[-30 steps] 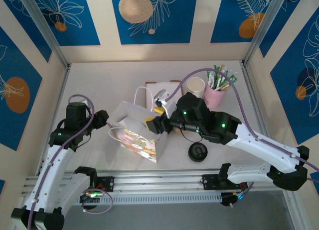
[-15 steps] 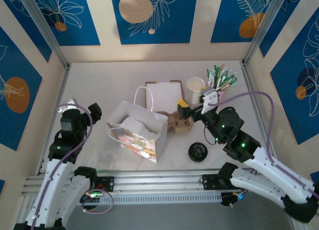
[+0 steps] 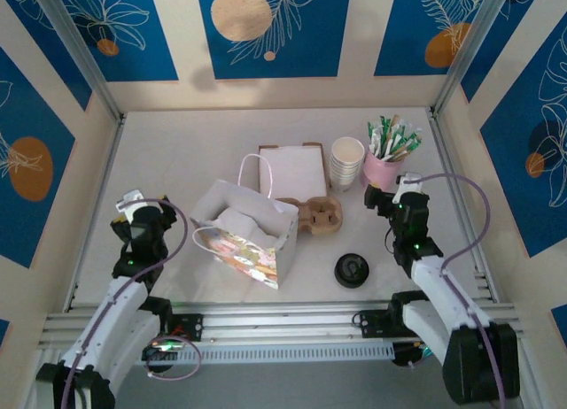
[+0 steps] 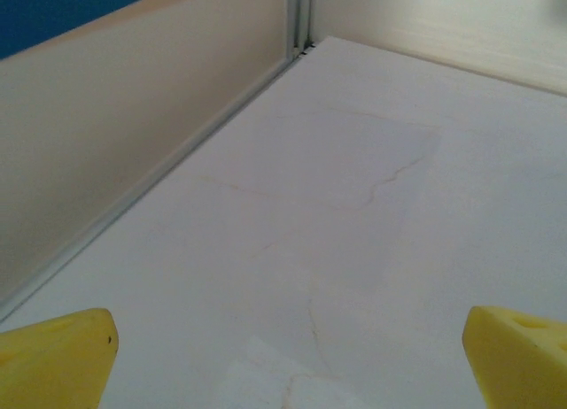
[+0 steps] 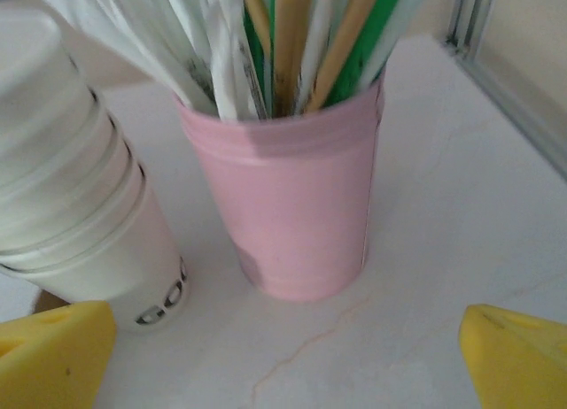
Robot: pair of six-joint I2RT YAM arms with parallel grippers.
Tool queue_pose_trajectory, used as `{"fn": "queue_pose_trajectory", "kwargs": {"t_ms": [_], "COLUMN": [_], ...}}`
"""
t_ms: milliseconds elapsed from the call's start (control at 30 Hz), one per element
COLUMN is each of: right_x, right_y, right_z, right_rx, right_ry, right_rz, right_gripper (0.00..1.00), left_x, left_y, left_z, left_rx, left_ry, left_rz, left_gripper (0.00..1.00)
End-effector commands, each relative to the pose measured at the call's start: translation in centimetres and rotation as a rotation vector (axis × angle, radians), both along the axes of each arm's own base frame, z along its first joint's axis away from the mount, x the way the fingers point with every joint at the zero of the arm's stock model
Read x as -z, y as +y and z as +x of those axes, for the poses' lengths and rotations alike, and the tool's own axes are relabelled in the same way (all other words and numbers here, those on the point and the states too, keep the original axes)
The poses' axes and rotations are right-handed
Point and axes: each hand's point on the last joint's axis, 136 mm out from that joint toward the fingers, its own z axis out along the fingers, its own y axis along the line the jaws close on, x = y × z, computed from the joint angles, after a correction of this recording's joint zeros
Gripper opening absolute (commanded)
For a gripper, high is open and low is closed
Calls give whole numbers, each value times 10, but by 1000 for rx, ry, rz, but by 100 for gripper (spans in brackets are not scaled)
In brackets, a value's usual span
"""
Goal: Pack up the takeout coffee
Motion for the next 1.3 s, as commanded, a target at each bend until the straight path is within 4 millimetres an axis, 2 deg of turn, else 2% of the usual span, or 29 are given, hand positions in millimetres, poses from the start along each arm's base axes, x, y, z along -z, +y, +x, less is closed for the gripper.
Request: {"fn": "queue_pose_trajectory", "kwargs": {"t_ms": [0,100,267,333,433,567,667,733,800,933,1133,1267], "right_x": [-1,11,28,30,28,27,28,32,39,54,56,56], "right_y": [5,12,9,15,20,13,21,24,21,16,24,24], "right_z": [19,29,41,43,46,54,58,59,62,69,73,73], "right_rx": [-48,-99,-106,-141,-172,-144,-215,-248,-223,-192,-228,-228], "right_ry": [-45,-33,-12,-7,-35,-44,-39,-59,-57,-27,-7,-5], "right_rz": [1,-13,-53,-53,-49,-51,1,23,31,37,15,14], "right_gripper": [99,99,100,98,98,99,92,91,92,94,98,99], "left_x": [-11,8,38,43,44,38,32,29,32,40,44,52], "left_y": [2,2,-2,-4,-10,-21,-30,-41,-50,-53,-57,-69], "left_z": [12,20,38,46,59,73,78,81,86,90,96,101], "left_rx": [-9,-13,16,26,57,130,189,250,309,321,352,422], "left_ry": [-77,-20,69,106,111,50,-32,-93,-115,-118,-93,-72], "left_rz": [72,92,139,150,160,178,189,196,219,220,217,216], "left_gripper": [100,100,100,100,100,100,100,100,100,100,100,100]}}
